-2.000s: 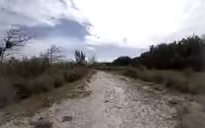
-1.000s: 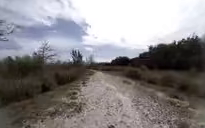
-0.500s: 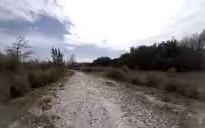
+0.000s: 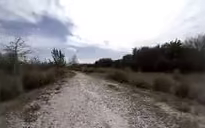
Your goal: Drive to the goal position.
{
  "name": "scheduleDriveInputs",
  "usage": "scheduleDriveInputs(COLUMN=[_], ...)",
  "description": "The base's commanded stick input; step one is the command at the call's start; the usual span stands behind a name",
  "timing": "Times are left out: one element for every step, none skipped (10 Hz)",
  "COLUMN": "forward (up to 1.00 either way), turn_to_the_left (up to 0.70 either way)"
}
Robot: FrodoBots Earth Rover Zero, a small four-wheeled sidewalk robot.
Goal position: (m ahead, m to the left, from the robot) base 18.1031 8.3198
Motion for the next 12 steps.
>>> scheduleDriveInputs(forward=[0.7,0.7,0.7,0.7,0.7,0.7,0.7,0.7,0.7,0.7,0.7,0.7], turn_to_the_left=[0.0,0.0,0.13,0.35,0.35,0.0,0.0,0.0,0.0,0.0,0.0,0.0])
